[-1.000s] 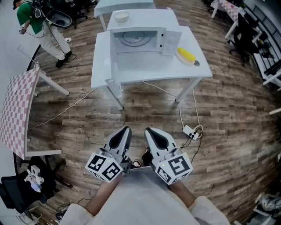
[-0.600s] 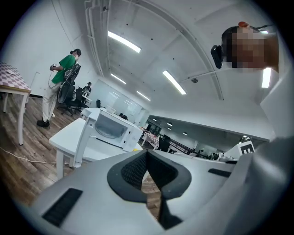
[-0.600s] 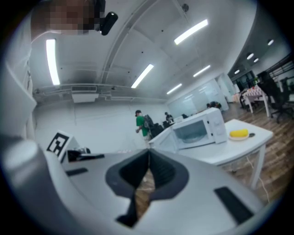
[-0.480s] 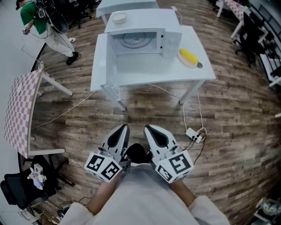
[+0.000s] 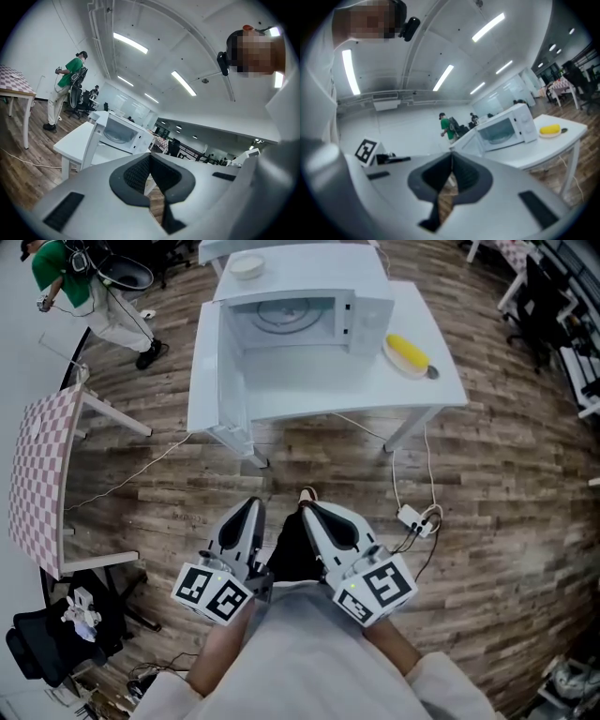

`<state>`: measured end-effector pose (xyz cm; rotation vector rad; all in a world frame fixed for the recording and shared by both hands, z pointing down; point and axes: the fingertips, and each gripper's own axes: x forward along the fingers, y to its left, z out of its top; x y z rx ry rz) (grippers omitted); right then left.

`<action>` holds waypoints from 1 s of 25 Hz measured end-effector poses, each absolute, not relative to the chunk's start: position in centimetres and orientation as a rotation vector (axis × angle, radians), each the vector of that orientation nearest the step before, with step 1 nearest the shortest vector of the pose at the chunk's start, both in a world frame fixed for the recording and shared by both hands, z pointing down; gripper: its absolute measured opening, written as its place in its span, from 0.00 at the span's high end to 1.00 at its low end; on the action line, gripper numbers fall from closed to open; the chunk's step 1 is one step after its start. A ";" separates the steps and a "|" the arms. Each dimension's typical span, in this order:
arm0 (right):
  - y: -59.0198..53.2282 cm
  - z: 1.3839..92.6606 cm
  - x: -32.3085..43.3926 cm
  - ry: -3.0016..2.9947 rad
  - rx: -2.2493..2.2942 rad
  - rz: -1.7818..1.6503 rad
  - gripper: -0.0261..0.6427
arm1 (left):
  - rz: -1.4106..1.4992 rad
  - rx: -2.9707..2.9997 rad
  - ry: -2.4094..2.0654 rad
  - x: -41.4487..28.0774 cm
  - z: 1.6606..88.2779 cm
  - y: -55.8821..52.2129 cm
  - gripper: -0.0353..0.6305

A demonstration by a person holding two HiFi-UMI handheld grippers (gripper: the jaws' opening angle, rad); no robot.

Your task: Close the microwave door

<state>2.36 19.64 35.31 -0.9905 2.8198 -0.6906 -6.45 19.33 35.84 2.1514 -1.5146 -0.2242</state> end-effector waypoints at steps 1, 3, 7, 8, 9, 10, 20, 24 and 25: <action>19.1 35.4 2.2 2.828 -0.992 -0.691 0.93 | -0.225 2.147 -1.518 -6.7 35.9 18.9 0.92; 18.0 35.5 1.8 2.842 -0.994 -0.699 0.93 | -0.229 2.133 -1.527 -7.4 36.0 18.1 0.92; 15.8 35.8 0.5 2.867 -0.971 -0.712 0.93 | -0.241 2.100 -1.539 -8.8 36.4 16.4 0.92; 15.3 35.8 0.1 2.874 -0.960 -0.715 0.93 | -0.247 2.093 -1.529 -8.9 36.4 15.9 0.92; 14.7 35.8 -0.2 2.881 -0.951 -0.717 0.93 | -0.254 2.091 -1.515 -9.1 36.3 15.5 0.92; 14.2 35.7 -0.5 2.888 -0.943 -0.718 0.93 | -0.257 2.094 -1.503 -9.1 36.1 15.1 0.92; 7.4 34.3 -4.1 2.935 -0.872 -0.668 0.93 | -0.291 2.139 -1.500 -11.1 33.7 9.3 0.92; 4.7 33.2 -5.7 2.959 -0.864 -0.618 0.93 | -0.343 2.185 -1.479 -12.1 31.4 6.6 0.92; 4.1 32.9 -6.2 2.966 -0.855 -0.600 0.93 | -0.354 2.201 -1.477 -12.4 30.8 5.9 0.92</action>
